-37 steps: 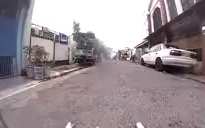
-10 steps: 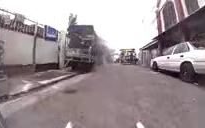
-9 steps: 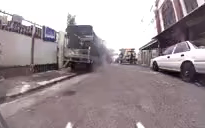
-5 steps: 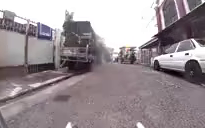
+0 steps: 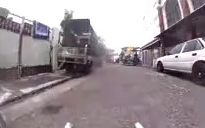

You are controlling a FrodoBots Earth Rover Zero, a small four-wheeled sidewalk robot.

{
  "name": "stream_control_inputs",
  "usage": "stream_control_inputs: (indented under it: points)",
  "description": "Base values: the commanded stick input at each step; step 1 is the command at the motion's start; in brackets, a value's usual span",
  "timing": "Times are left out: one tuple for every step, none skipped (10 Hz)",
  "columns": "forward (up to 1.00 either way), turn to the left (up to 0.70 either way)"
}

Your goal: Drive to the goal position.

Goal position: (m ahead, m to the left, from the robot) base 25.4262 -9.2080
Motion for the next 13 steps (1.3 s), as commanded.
stream_control_inputs:
  points:
    - [0.7, 0.09]
    - [0.7, 0.02]
    - [0.7, 0.01]
    - [0.7, 0.0]
    - [0.7, 0.01]
    - [0.7, 0.01]
    - [0.7, 0.07]
    - [0.7, 0.11]
    - [0.7, 0.14]
    - [0.7, 0.09]
    - [0.7, 0.05]
    - [0.7, 0.0]
    - [0.7, 0.0]
